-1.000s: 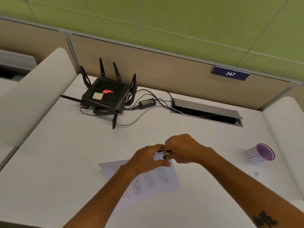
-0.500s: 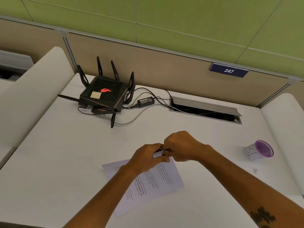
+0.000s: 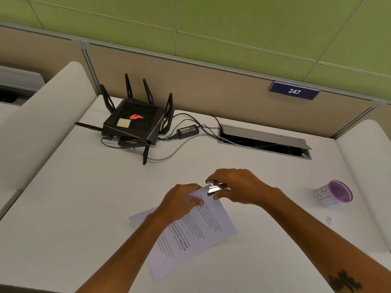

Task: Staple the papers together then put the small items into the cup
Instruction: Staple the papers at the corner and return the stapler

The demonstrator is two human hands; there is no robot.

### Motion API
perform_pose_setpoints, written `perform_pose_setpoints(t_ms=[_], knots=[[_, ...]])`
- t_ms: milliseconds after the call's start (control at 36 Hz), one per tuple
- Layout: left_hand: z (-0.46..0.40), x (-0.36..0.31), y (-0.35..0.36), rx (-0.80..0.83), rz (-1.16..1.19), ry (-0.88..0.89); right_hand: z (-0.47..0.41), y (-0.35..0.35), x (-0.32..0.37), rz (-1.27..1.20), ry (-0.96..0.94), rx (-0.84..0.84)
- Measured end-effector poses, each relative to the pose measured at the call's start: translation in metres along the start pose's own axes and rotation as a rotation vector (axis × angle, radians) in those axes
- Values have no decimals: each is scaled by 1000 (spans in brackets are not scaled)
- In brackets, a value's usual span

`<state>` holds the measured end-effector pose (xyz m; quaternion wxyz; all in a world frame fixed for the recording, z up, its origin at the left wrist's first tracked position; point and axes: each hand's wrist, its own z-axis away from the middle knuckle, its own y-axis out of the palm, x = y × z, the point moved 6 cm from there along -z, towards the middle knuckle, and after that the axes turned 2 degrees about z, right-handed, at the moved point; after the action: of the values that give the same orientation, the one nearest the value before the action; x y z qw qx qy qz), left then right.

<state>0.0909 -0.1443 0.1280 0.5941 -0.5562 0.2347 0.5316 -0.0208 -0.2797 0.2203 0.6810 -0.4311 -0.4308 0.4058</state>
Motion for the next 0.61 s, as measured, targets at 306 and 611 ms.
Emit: perform_pose_setpoints(t_ms=[306,611], knots=[[7,-14,-8,-112,205,-6,41,11,-56,-1013,438,-269],[15,-41,-18,-238,466,-54,87,6,-62,-1167,538,-579]])
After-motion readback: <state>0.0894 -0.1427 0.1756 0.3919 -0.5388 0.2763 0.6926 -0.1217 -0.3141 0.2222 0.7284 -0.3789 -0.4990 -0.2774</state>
